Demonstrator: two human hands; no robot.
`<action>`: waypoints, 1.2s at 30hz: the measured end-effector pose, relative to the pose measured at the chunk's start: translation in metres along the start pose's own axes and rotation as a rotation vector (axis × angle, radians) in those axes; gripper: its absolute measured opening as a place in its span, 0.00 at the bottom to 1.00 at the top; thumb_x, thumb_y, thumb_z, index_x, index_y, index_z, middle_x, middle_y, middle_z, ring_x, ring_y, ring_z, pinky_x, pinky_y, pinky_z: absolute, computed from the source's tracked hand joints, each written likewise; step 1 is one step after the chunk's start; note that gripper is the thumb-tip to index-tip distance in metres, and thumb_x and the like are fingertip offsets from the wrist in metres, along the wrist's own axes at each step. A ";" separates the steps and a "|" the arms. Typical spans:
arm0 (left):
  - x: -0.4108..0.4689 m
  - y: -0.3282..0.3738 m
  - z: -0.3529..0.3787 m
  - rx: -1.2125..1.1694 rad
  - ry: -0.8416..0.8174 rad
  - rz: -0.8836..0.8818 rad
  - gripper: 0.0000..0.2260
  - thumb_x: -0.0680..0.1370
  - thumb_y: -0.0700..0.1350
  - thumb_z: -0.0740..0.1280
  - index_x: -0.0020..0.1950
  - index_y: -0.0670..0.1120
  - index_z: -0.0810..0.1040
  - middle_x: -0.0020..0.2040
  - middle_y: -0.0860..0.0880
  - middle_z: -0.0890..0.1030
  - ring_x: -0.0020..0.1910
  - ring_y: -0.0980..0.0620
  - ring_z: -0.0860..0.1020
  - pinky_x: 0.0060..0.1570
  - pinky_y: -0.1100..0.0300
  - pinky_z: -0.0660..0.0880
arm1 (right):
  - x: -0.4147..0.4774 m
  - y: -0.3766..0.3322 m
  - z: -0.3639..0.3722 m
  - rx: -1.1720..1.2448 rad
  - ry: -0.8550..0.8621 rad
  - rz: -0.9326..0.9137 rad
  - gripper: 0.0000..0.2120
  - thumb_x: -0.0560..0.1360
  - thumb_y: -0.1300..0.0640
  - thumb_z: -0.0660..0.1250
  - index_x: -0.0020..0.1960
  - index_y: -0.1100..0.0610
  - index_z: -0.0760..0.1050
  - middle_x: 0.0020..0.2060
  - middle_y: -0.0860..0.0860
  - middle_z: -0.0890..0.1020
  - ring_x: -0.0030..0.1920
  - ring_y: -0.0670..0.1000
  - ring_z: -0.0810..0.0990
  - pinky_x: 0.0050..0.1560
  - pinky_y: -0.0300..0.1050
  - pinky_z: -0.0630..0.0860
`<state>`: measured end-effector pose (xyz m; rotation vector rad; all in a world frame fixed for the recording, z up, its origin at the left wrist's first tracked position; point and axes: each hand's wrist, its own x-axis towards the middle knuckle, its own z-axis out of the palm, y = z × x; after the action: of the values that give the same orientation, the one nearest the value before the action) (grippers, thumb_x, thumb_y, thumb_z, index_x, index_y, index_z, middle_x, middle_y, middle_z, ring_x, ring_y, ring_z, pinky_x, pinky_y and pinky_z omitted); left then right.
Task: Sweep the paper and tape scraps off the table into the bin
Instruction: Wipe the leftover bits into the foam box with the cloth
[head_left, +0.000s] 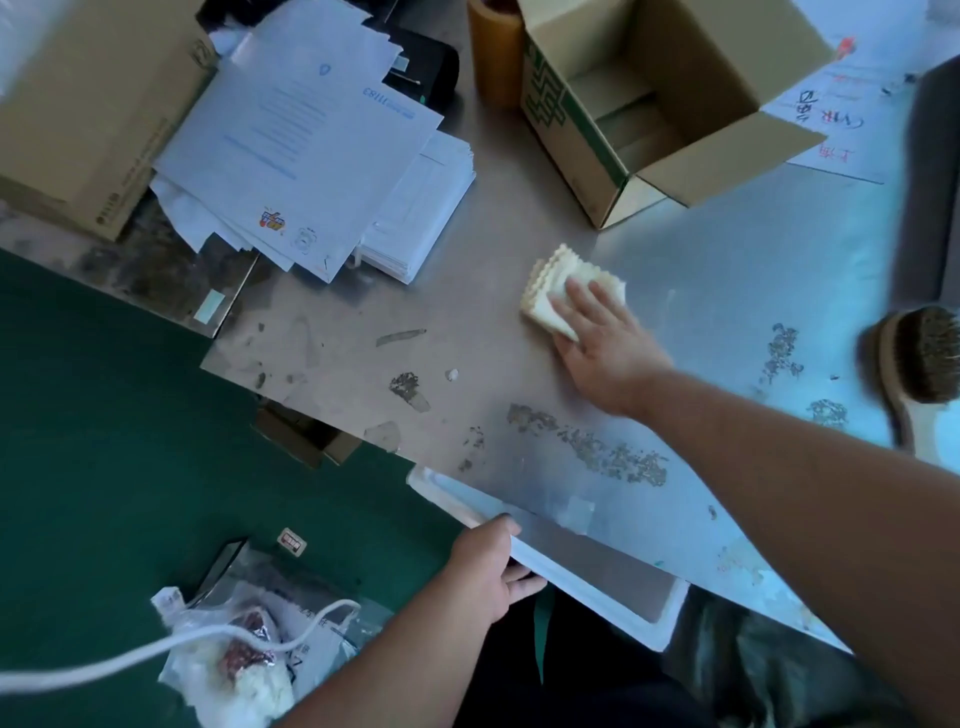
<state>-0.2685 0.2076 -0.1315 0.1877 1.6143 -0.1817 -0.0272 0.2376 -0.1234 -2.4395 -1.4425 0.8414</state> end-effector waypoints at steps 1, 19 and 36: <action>-0.001 -0.001 0.000 0.003 0.007 -0.002 0.04 0.81 0.36 0.66 0.55 0.39 0.76 0.51 0.37 0.81 0.50 0.37 0.84 0.55 0.35 0.82 | -0.010 -0.005 0.008 -0.009 0.004 -0.028 0.27 0.85 0.46 0.52 0.83 0.45 0.54 0.83 0.47 0.49 0.82 0.52 0.43 0.80 0.46 0.39; -0.012 -0.027 0.005 -0.057 0.034 -0.036 0.11 0.82 0.40 0.67 0.61 0.35 0.74 0.51 0.36 0.76 0.59 0.34 0.80 0.53 0.37 0.81 | -0.185 -0.043 0.058 0.663 -0.091 0.226 0.17 0.83 0.44 0.57 0.57 0.49 0.81 0.54 0.41 0.84 0.57 0.44 0.80 0.60 0.49 0.75; 0.006 -0.029 -0.002 -0.021 0.028 -0.044 0.16 0.80 0.40 0.68 0.65 0.35 0.74 0.63 0.34 0.77 0.58 0.33 0.81 0.31 0.38 0.83 | -0.123 0.074 -0.064 0.673 0.735 0.688 0.21 0.82 0.52 0.53 0.74 0.52 0.70 0.63 0.55 0.79 0.64 0.57 0.76 0.61 0.46 0.69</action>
<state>-0.2778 0.1801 -0.1372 0.1394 1.6480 -0.1963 0.0190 0.1028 -0.0560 -2.2671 -0.0309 0.3336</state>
